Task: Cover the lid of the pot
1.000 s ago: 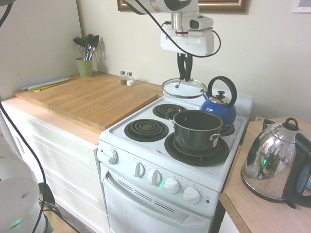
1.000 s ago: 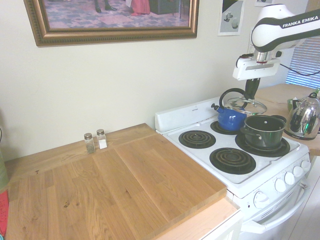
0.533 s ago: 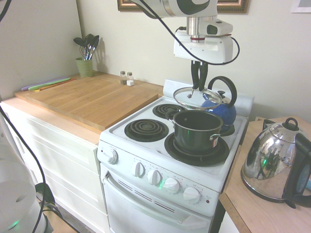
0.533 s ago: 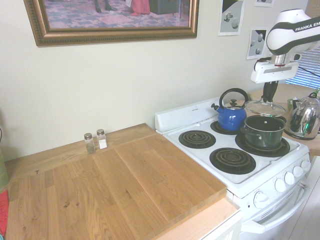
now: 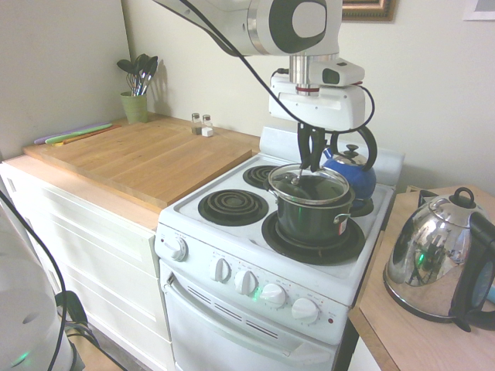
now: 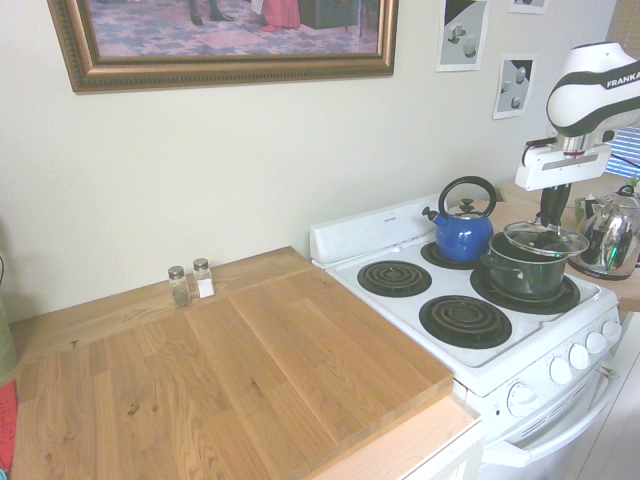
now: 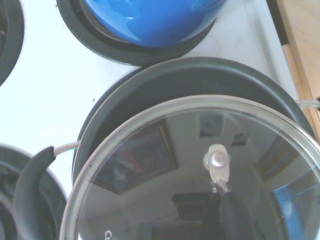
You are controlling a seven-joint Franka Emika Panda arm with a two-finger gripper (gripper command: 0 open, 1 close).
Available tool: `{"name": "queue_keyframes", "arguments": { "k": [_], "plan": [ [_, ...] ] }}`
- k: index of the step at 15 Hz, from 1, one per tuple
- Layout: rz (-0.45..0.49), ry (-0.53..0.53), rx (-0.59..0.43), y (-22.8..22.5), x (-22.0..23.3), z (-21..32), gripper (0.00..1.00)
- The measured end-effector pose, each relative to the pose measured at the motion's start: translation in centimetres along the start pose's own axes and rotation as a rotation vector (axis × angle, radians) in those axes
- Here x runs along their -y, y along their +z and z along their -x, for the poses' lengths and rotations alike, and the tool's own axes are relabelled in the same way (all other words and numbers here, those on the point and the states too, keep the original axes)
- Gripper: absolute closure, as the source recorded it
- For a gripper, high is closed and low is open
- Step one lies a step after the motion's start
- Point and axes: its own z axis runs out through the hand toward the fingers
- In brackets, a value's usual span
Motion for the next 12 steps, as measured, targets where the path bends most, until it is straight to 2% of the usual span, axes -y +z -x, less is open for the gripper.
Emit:
{"name": "queue_keyframes", "arguments": {
  "k": [7, 12],
  "plan": [
    [0.001, -0.009, -0.017, 1.5, 1.5, -0.2, 1.00],
    [-0.010, -0.009, -0.040, 0.9, 2.4, -1.2, 1.00]
  ]
}}
